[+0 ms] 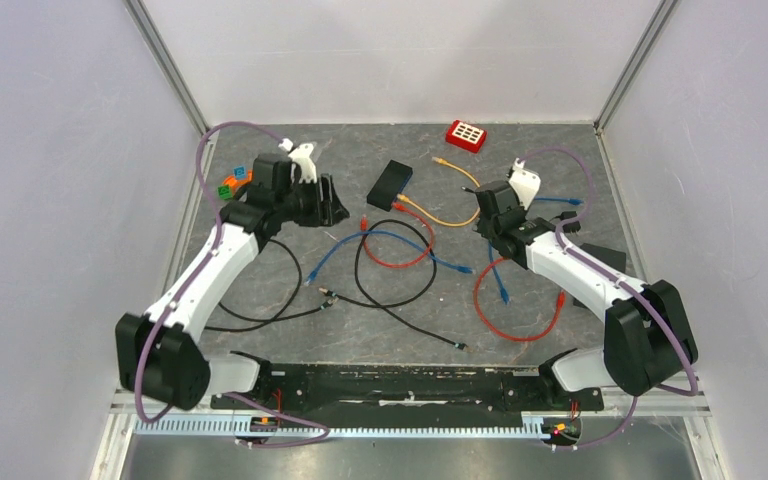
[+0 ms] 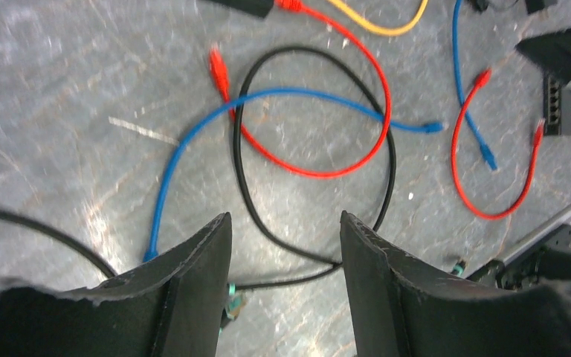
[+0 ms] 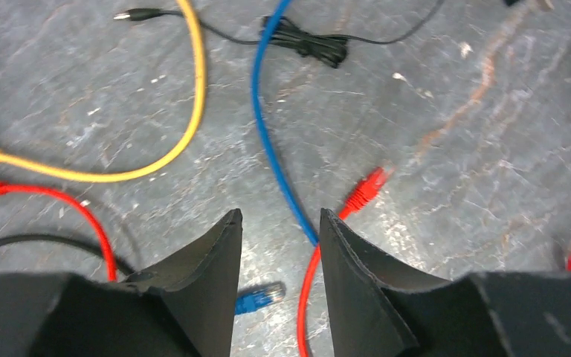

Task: Insert the plug into the switch port
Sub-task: Insert the connector into the switch port, then pick up the connector from the center of the board.

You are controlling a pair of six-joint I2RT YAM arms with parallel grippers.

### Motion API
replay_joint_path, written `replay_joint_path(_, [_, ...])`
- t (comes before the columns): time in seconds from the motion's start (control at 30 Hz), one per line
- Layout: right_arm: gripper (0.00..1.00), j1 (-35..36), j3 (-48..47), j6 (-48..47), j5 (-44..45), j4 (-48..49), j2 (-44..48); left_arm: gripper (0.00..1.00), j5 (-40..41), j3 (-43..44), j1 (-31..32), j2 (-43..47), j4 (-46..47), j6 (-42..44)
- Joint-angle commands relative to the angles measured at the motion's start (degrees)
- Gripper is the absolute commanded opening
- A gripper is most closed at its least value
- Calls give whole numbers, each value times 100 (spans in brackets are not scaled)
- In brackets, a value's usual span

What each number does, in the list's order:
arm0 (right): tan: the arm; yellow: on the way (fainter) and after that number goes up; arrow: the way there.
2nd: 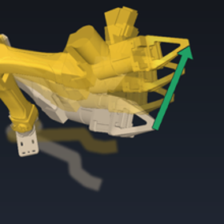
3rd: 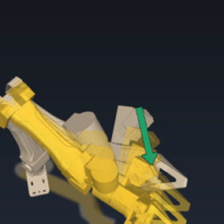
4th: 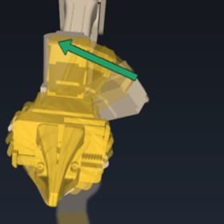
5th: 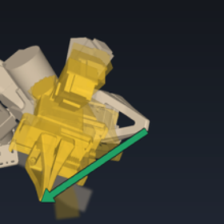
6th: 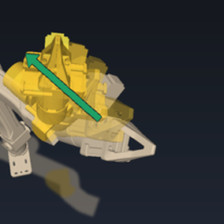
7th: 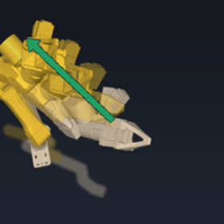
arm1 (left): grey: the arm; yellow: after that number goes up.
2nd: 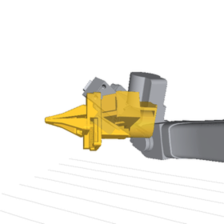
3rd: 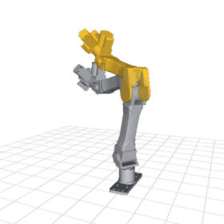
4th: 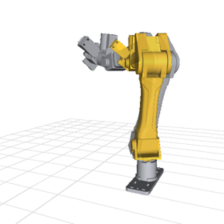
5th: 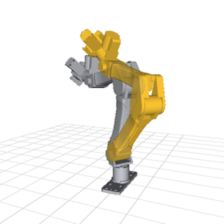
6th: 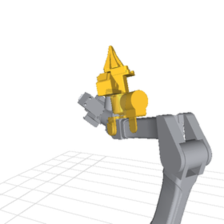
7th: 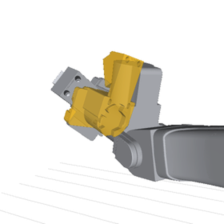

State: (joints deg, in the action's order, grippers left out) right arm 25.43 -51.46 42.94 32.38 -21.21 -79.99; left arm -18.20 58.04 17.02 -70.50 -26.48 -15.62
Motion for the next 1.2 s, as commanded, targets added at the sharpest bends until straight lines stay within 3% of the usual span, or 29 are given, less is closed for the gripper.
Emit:
replay_joint_path(0.0, [44,-166,-208,448,374,-290,-160,61,-148,-651,3,509,-50,-77])
replay_joint_path(0.13, [47,-184,91,-2583,-1608,1374,-196,61,-170,-886,29,801,-39,-55])
replay_joint_path(0.33, [50,-183,712,-4886,-4147,2057,186,60,-174,-887,30,909,46,-146])
replay_joint_path(0.53, [46,-165,1617,-7359,-5497,2653,687,59,-46,-897,29,982,28,-177])
replay_joint_path(0.8, [48,-5,1352,-7882,-6082,2683,-155,59,270,-895,31,1051,-66,-196])
replay_joint_path(1.17, [43,477,945,-7880,-5633,2992,-1044,59,-73,-936,47,927,28,-172])
